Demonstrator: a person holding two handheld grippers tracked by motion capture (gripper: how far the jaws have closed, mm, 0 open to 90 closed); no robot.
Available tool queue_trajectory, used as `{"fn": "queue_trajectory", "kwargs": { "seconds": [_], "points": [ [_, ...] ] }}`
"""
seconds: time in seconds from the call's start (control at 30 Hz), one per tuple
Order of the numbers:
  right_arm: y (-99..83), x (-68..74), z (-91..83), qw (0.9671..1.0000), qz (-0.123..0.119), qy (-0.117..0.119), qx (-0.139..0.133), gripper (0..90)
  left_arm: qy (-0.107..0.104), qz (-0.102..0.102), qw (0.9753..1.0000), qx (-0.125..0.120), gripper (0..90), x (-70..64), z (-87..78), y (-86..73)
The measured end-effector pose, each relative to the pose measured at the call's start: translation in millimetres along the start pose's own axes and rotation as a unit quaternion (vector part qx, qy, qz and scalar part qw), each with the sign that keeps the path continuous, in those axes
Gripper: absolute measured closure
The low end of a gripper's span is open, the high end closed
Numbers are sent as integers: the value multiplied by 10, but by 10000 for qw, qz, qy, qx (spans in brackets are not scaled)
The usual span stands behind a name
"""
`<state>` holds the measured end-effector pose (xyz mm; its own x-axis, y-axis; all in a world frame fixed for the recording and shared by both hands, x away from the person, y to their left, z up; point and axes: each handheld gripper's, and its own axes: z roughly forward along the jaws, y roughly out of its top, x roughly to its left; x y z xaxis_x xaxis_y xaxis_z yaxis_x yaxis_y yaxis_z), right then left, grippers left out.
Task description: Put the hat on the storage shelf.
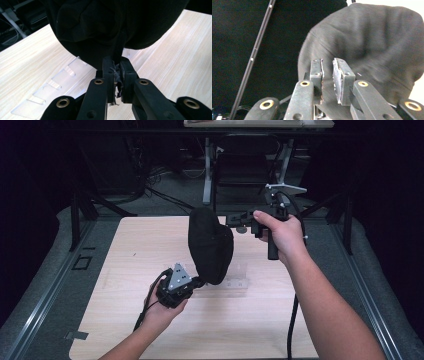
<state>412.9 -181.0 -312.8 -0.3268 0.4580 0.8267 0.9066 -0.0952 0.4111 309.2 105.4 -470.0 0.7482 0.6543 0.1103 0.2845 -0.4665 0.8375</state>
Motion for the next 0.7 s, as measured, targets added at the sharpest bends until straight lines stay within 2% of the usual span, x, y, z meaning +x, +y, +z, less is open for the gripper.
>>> {"fn": "queue_trajectory", "kwargs": {
  "seconds": [0.2, 0.23, 0.27, 0.3, 0.33, 0.37, 0.4, 0.57, 0.7],
  "points": [
    [-32, -47, -74, 10000, 0, -81, -30, 771, 18, -152, 9998, 86, 855, 60, -9, -131],
    [-30, -72, -110, 10000, 2, 30, 73, 771, 31, -163, 9998, 131, 855, 70, -2, -165],
    [-28, -91, -145, 9998, -6, 28, 182, 771, 39, -184, 9997, 185, 855, 82, 8, -201],
    [-31, -102, -168, 9998, -9, -27, 215, 771, 28, -267, 9994, 231, 855, 91, 28, -245],
    [-33, -110, -195, 9996, -11, -112, 263, 771, 7, -207, 9993, 320, 854, 127, 56, -292],
    [-60, -113, -167, 9998, 56, -130, -116, 771, -39, -351, 9990, 267, 854, 141, 66, -347],
    [-65, -124, -188, 9998, 49, -143, -113, 770, -46, -406, 9988, 263, 853, 150, 58, -380],
    [-93, -143, -249, 9997, 31, -209, -148, 764, -36, -431, 9987, 268, 851, 143, 46, -466],
    [-117, -134, -276, 9995, -31, -285, -125, 762, -88, -646, 9976, 212, 842, 174, 39, -501]
  ]
}}
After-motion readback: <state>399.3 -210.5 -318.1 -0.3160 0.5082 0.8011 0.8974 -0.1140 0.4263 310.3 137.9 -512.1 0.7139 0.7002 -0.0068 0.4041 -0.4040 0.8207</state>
